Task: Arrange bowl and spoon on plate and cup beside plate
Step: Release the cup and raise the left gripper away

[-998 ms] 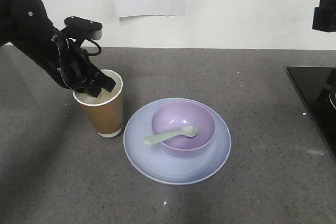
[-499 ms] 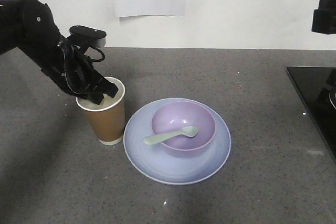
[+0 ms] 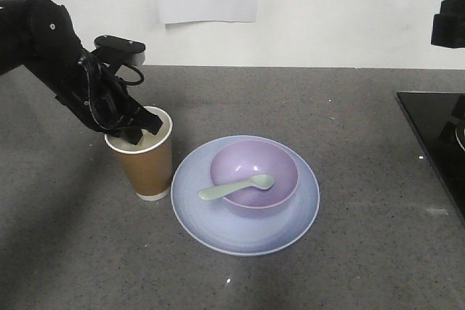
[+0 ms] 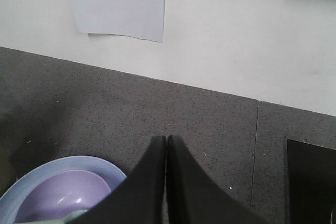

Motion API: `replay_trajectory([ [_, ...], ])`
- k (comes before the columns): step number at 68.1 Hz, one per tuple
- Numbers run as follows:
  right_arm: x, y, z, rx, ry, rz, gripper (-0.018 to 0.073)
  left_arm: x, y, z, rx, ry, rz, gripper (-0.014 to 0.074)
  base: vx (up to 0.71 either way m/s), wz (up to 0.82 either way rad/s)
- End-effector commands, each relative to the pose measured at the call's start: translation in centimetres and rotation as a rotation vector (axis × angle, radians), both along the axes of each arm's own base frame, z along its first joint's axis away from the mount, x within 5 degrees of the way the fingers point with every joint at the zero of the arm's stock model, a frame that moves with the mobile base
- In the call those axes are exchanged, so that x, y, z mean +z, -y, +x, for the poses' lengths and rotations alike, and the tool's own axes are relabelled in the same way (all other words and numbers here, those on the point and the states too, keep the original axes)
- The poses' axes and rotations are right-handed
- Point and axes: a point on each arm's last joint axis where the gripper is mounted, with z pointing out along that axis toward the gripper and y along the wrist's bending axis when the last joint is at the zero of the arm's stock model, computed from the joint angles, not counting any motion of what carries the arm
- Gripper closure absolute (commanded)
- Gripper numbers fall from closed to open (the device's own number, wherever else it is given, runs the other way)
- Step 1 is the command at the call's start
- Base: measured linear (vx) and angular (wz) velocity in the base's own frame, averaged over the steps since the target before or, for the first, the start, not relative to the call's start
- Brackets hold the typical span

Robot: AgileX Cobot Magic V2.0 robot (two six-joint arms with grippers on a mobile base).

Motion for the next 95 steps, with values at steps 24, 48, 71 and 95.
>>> replay_trajectory([
  [24,1.4,0.1,-0.2,0.001,0.092,0.015,0.0562,2.0,0.3,-0.3,0.004,0.056,-0.040,0.0244,0.00,0.00],
  [48,1.4,0.1,-0.2,0.001,0.085,0.014,0.0562,5.6,0.2,-0.7,-0.011,0.105,-0.055,0.0234,0.00,0.00],
  [71,1.4,0.1,-0.2,0.000,0.091,0.005,0.0562,13.6,-0.2,-2.2,-0.017,0.343,-0.124,0.0333,0.00,0.00],
  [95,1.6,0.1,-0.2,0.011,0.127,-0.023,0.0562,18.6,-1.1,-4.7,-0.028,0.600,-0.174,0.0604,0.00,0.00],
])
